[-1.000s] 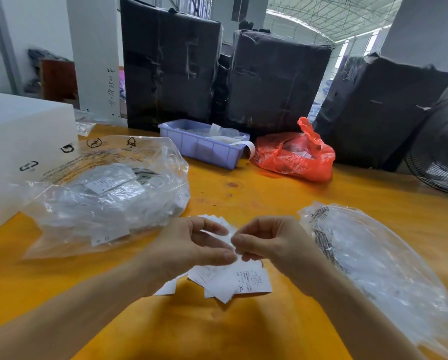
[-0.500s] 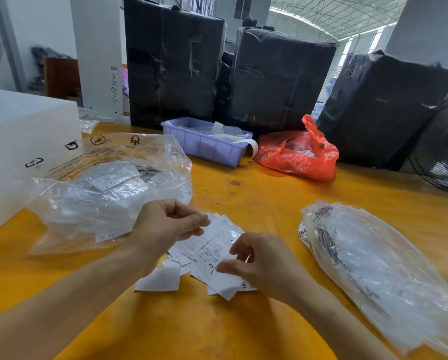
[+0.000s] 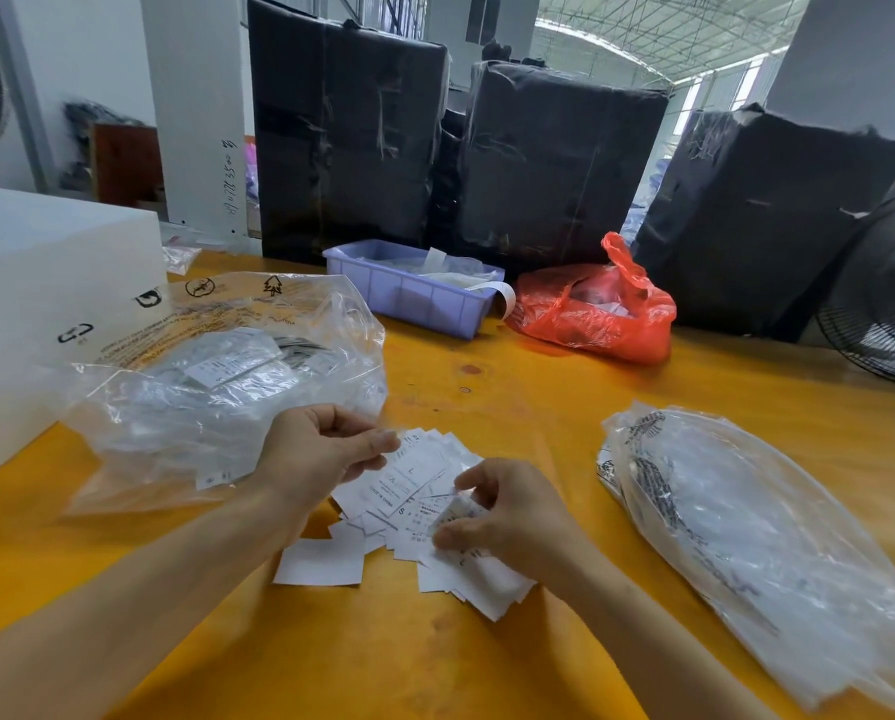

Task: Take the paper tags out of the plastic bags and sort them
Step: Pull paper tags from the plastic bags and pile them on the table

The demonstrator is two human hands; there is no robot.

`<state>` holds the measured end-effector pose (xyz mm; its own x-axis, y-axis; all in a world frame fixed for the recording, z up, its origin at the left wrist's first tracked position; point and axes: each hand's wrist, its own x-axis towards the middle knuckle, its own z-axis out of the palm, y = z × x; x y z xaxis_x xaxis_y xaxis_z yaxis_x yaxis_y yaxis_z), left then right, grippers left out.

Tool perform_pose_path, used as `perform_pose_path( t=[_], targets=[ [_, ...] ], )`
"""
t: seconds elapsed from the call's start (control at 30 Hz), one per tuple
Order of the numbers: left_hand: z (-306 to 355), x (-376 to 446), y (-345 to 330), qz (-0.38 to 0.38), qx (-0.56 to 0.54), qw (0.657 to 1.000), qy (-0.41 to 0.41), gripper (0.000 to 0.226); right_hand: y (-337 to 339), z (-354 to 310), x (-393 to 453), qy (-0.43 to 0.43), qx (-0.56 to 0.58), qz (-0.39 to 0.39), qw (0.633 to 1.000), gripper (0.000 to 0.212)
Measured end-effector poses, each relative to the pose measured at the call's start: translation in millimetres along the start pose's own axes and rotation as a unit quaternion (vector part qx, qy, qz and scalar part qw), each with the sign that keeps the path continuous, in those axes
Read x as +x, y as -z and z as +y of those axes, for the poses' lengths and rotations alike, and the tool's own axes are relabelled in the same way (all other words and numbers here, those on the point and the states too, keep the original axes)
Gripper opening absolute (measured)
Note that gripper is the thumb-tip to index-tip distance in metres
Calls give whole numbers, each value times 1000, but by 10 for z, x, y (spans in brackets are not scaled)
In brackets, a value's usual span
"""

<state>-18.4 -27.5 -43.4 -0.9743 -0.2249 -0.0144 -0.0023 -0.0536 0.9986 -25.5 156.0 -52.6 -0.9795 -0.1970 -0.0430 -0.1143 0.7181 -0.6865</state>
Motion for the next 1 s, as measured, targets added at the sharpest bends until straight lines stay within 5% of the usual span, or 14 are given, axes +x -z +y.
perform_pose_path(
  t=[0.23,0.37,0.63,1.0],
  targets=[
    [-50,-32,-40,-35,37,999,17,18,273,139,-68,-51,130,9,990,15],
    [-68,-113,-99,-64,41,997,18,24,339,191,-97,-54,146,36,987,12],
    [-12,-248,-190,-104,51,993,17,38,540,31,-226,88,323,89,938,5],
    [-5,-248,-183,-109,46,993,26,30,378,-78,-298,154,196,132,959,7]
  ],
)
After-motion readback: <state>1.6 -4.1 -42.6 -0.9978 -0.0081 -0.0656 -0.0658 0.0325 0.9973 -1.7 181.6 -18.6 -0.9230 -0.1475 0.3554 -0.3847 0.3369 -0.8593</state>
